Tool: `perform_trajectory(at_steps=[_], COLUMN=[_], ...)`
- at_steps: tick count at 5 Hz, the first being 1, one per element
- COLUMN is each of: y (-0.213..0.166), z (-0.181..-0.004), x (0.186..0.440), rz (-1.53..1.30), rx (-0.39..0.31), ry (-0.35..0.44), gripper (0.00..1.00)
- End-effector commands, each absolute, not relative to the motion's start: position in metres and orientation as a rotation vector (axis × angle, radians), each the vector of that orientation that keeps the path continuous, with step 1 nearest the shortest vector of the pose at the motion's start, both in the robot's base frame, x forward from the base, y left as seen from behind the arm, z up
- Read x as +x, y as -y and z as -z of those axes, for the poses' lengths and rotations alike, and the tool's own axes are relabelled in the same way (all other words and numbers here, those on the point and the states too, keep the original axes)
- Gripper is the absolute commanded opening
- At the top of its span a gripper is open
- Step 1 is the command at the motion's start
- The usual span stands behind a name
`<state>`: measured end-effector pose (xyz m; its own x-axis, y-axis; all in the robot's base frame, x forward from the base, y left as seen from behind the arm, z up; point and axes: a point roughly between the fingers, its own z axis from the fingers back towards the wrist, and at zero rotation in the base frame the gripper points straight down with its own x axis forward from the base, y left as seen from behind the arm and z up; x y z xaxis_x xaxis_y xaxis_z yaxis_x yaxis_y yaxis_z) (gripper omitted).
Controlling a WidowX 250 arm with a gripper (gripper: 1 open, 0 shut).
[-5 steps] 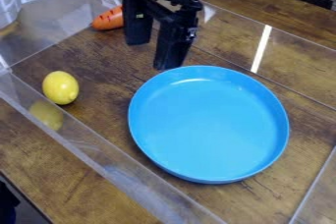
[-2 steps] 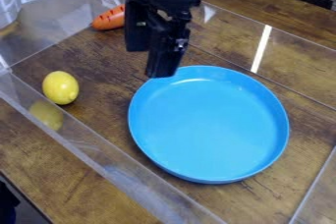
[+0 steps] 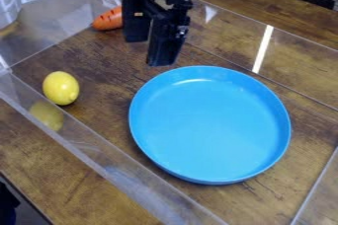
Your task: Put the lemon on the blue tray
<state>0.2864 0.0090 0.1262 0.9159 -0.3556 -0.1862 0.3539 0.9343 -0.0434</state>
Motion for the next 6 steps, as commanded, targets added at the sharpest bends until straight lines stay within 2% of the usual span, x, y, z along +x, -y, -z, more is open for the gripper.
perform_trajectory(at_steps=[1, 4, 6], y=[-0.002, -0.075, -0.158], z=[-0.125, -0.115, -0.101], x=[0.289, 0.258, 0.262], rz=[0.361, 0.572, 0.569], rx=[-0.006, 0.042, 0.074], ry=[-0.169, -0.169, -0.186], gripper=[1.0, 1.0, 1.0])
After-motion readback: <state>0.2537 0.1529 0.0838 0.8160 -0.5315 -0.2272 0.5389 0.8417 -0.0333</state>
